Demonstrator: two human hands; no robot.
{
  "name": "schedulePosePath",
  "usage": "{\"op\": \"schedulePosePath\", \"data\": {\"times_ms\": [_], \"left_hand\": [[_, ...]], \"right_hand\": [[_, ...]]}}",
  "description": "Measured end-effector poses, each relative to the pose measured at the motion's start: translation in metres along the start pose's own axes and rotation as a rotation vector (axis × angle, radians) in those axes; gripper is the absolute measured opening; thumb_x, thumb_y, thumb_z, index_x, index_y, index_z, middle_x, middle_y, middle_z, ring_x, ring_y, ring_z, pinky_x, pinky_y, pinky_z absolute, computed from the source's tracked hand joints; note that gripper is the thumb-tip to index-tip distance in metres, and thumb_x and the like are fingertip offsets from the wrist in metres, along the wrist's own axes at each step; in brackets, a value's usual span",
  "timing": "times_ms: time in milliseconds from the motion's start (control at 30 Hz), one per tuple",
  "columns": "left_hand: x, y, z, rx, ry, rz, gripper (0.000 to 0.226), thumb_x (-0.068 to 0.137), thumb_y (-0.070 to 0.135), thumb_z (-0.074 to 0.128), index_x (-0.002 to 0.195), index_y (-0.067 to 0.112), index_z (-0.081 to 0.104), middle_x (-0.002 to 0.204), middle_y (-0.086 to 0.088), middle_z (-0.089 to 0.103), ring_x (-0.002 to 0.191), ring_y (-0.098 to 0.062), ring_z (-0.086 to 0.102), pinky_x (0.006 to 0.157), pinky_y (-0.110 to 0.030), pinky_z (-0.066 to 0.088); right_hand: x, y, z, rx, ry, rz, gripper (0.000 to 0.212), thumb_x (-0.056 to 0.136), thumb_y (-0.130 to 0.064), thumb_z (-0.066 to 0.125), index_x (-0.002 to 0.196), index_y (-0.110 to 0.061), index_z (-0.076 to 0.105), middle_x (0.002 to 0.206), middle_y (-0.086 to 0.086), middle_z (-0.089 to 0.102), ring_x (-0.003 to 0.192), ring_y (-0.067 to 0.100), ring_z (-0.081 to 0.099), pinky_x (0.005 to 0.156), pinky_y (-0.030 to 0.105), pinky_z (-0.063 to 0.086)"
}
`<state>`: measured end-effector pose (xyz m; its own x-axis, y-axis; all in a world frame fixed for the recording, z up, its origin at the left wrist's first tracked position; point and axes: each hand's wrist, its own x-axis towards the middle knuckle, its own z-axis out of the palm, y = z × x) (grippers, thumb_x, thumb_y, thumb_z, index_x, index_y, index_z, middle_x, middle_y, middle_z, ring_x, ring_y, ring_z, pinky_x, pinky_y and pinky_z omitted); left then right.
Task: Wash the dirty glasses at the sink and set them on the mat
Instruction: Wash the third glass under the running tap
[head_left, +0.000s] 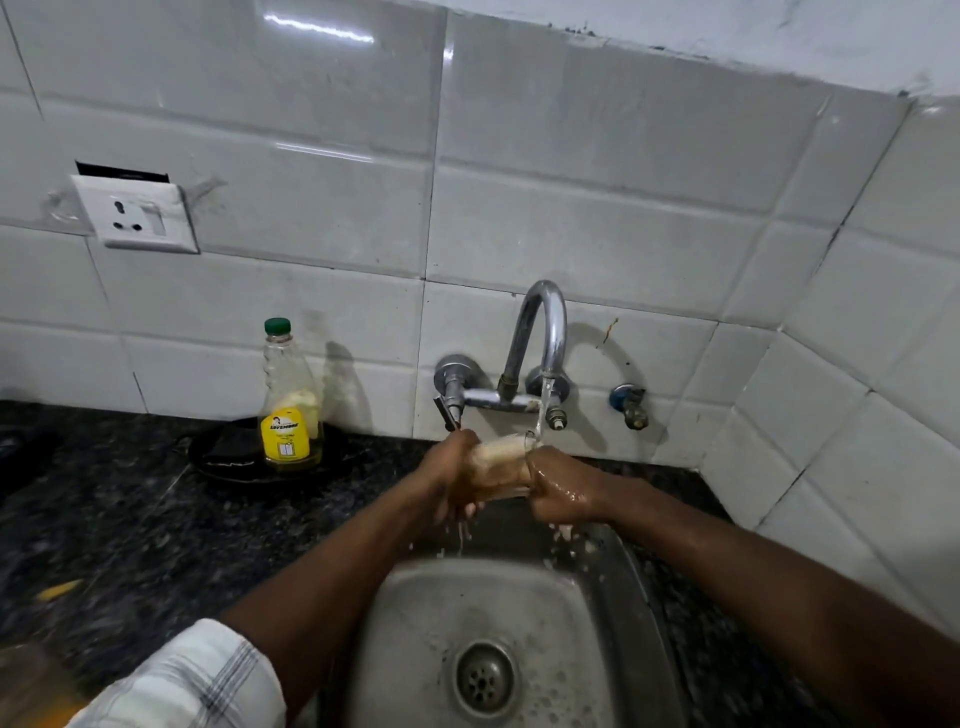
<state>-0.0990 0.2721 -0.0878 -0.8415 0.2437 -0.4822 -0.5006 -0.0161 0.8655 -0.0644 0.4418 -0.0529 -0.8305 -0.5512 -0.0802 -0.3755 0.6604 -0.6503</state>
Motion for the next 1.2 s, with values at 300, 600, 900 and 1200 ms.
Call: {"op": "schedulePosePath", "data": {"times_ms": [300, 600, 900, 1200], "left_hand": [[0.005, 0.000, 0.001, 0.116, 0.190, 0.194, 0.032, 0.094, 0.036, 0.051, 0.088, 0.011, 0.068, 0.083, -0.012, 0.070, 0.060, -0.023, 0.059, 0.050, -0.024, 0.043], [0.004, -0.003, 0.004, 0.240, 0.405, 0.399, 0.034, 0.092, 0.036, 0.054, 0.086, 0.006, 0.069, 0.085, -0.013, 0.071, 0.071, -0.027, 0.063, 0.059, -0.030, 0.046], [0.014, -0.020, 0.004, 0.191, 0.410, 0.666, 0.027, 0.093, 0.027, 0.062, 0.078, 0.007, 0.070, 0.076, -0.009, 0.071, 0.072, -0.020, 0.064, 0.066, -0.026, 0.049], [0.011, -0.018, -0.002, 0.295, 0.374, 0.774, 0.038, 0.090, 0.048, 0.059, 0.076, 0.014, 0.067, 0.073, -0.003, 0.070, 0.071, -0.024, 0.066, 0.067, -0.035, 0.055]], "right_hand": [[0.006, -0.003, -0.003, -0.238, -0.022, -0.145, 0.062, 0.075, 0.014, 0.053, 0.131, -0.012, 0.061, 0.131, 0.004, 0.063, 0.119, 0.014, 0.060, 0.105, 0.034, 0.047], [0.005, 0.003, 0.010, 0.096, 0.048, -0.073, 0.061, 0.078, 0.017, 0.057, 0.129, -0.017, 0.059, 0.132, 0.002, 0.060, 0.124, 0.013, 0.055, 0.105, 0.032, 0.047], [0.005, 0.002, 0.006, 0.095, -0.016, 0.000, 0.057, 0.081, 0.012, 0.057, 0.124, -0.024, 0.065, 0.120, -0.015, 0.065, 0.108, 0.001, 0.062, 0.097, 0.029, 0.053], [0.009, 0.005, 0.007, 0.081, 0.011, 0.040, 0.059, 0.076, 0.024, 0.050, 0.126, -0.007, 0.060, 0.116, -0.001, 0.069, 0.108, 0.010, 0.066, 0.083, 0.032, 0.058]]}}
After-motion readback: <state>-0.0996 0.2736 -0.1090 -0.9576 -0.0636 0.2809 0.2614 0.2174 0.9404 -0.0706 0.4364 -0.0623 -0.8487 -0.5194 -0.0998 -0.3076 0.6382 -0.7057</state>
